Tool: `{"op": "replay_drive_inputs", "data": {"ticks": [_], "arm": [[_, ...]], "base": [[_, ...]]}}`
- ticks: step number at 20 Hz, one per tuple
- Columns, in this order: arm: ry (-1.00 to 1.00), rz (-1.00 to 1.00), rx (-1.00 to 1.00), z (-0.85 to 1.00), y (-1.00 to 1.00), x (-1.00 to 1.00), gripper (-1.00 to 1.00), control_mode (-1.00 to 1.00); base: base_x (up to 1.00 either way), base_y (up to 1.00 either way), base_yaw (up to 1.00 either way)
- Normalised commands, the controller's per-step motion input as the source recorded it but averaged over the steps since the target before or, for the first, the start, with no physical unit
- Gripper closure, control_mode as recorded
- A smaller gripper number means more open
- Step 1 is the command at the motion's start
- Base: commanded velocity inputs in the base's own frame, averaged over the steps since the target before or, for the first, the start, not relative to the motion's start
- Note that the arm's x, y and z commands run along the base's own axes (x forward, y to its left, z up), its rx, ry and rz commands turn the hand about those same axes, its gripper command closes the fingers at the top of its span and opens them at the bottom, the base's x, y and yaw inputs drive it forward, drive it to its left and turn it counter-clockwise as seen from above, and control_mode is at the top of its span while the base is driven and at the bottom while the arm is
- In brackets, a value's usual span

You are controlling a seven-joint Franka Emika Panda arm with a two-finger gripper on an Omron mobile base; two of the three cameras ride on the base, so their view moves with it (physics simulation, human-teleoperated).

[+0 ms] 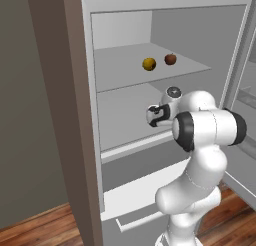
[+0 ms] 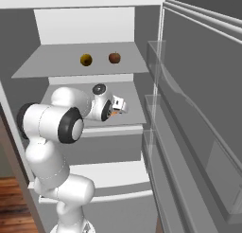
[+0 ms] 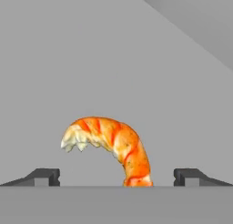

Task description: Open the fridge, remove the apple, lemon, and shrimp, and place them on any counter.

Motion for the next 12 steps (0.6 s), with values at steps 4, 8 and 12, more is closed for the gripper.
{"op": "replay_drive_inputs", "data": {"ticks": [4,8,12], "arm": [[0.00,0.00,0.00,-0.17,0.00,0.19,-1.00,-1.00],[0.01,0.00,0.00,-0.18,0.00,0.16,-1.00,-1.00],[0.01,0.00,0.00,-0.24,0.00,0.12,-1.00,-1.00]], "base": [[0.00,0.00,0.00],[0.00,0.00,0.00],[0.00,0.00,0.00]]}}
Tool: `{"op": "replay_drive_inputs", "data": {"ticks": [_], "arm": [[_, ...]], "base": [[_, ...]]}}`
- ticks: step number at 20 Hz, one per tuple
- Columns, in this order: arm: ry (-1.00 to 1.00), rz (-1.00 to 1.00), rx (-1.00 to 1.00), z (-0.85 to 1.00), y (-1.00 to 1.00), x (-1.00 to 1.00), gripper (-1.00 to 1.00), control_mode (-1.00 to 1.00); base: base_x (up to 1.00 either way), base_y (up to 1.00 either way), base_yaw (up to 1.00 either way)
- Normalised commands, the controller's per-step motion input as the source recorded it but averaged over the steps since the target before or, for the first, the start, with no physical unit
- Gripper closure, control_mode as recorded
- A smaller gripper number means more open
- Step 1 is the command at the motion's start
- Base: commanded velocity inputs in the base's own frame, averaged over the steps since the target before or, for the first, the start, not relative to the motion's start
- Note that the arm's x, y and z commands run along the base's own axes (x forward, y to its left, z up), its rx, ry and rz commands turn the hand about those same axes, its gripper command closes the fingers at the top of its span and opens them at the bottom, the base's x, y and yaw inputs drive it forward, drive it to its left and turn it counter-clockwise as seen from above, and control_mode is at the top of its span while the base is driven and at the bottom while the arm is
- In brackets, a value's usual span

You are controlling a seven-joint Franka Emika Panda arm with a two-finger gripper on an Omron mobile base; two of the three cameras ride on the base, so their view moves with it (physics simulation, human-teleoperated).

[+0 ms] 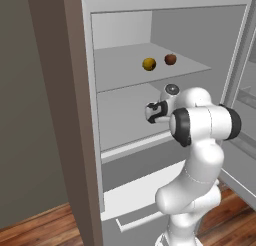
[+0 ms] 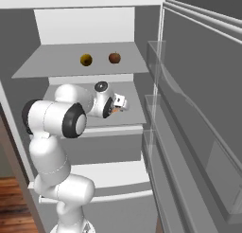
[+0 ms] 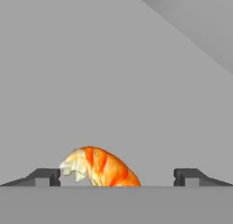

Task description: Open the fridge, remove the apple, lemon, and shrimp, and place them on any counter.

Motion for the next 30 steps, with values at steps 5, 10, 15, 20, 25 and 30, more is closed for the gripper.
{"op": "replay_drive_inputs", "data": {"ticks": [5,10,15,20,25,30], "arm": [[0.01,0.00,0.00,-0.32,0.00,0.06,-1.00,-1.00],[0.06,0.00,0.00,-0.46,0.00,-0.03,1.00,-1.00],[0.06,0.00,0.00,-0.53,-0.01,-0.32,1.00,-1.00],[0.07,0.00,0.00,-0.50,0.00,-0.42,1.00,-1.00],[-0.01,0.00,0.00,-0.61,0.00,-0.37,1.00,-1.00],[0.03,0.01,0.00,-0.46,-0.01,-0.17,1.00,-1.00]], "base": [[0.00,0.00,0.00],[0.00,0.00,0.00],[0.00,0.00,0.00],[0.00,0.00,0.00],[0.00,0.00,0.00],[0.00,0.00,0.00]]}}
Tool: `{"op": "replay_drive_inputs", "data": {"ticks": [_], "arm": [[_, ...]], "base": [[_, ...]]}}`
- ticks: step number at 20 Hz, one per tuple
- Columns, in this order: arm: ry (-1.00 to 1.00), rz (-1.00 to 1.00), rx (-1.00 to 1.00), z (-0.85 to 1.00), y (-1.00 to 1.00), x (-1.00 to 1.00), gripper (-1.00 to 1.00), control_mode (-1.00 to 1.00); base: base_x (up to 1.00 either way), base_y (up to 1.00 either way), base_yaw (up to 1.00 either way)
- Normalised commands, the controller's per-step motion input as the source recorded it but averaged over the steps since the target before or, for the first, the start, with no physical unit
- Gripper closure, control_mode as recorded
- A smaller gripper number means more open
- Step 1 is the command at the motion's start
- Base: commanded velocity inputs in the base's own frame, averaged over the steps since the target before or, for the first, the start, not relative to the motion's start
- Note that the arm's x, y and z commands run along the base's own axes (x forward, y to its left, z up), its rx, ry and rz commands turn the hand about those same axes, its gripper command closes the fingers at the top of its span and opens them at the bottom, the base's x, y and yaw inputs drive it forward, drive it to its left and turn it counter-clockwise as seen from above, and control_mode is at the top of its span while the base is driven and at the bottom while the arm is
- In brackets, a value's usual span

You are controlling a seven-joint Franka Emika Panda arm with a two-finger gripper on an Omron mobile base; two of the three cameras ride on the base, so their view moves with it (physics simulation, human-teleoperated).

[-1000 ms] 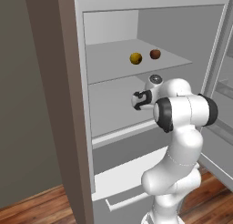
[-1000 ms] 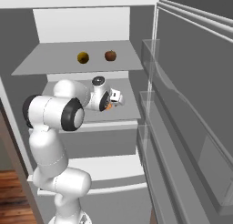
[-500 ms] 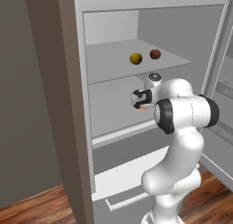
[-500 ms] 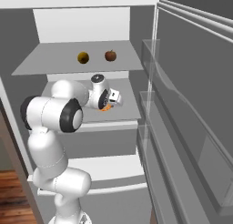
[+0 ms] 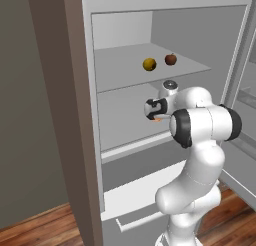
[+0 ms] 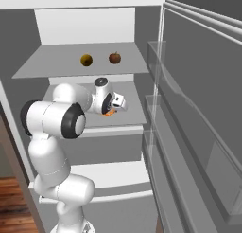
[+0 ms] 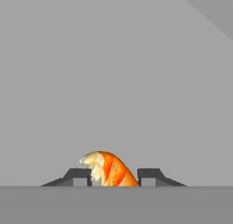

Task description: Open the fridge, remove the apple, lemon, and shrimp, and place them on any counter.

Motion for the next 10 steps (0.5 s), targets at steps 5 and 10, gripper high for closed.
{"op": "replay_drive_inputs", "data": {"ticks": [5,10], "arm": [[0.14,0.07,-0.03,-0.84,-0.12,0.00,1.00,-1.00],[0.02,0.06,-0.09,-0.98,-0.16,-0.06,1.00,-1.00]], "base": [[0.00,0.00,0.00],[0.00,0.00,0.00]]}}
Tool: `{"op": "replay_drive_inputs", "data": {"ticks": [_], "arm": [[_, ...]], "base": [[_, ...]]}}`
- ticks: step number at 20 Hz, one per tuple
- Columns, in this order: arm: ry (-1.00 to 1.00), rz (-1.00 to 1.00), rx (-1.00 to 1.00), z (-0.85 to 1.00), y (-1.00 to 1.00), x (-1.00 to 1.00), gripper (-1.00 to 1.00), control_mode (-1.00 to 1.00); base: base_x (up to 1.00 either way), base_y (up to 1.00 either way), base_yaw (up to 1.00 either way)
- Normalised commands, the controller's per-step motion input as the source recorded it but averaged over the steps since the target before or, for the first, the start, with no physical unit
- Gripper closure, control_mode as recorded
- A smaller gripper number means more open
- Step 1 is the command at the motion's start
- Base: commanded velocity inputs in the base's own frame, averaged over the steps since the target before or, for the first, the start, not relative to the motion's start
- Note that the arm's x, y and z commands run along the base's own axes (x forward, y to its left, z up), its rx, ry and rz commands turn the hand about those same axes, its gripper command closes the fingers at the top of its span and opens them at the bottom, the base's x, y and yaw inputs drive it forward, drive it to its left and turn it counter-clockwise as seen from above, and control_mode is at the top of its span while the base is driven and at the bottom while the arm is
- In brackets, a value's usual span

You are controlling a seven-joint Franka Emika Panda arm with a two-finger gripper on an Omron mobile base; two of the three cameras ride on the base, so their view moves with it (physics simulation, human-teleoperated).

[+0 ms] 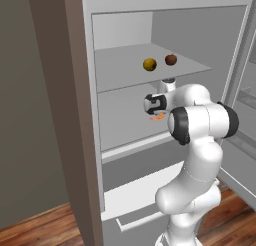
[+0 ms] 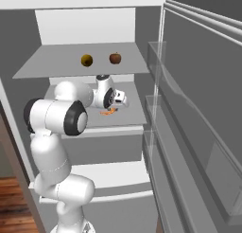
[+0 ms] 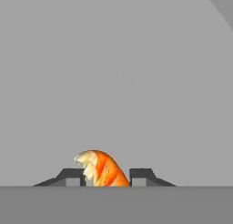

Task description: Open the fridge, remove the apple, lemon, and shrimp, and place them on any counter.

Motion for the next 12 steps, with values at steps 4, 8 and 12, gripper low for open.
{"op": "replay_drive_inputs", "data": {"ticks": [4,8,12], "arm": [[-0.01,0.05,-0.05,-0.72,-0.06,-0.34,1.00,-1.00],[0.00,0.06,-0.02,-0.44,-0.07,-0.34,1.00,-1.00],[-0.01,0.08,-0.03,-0.59,-0.10,-0.58,1.00,-1.00]], "base": [[0.00,0.00,0.00],[0.00,0.00,0.00],[0.00,0.00,0.00]]}}
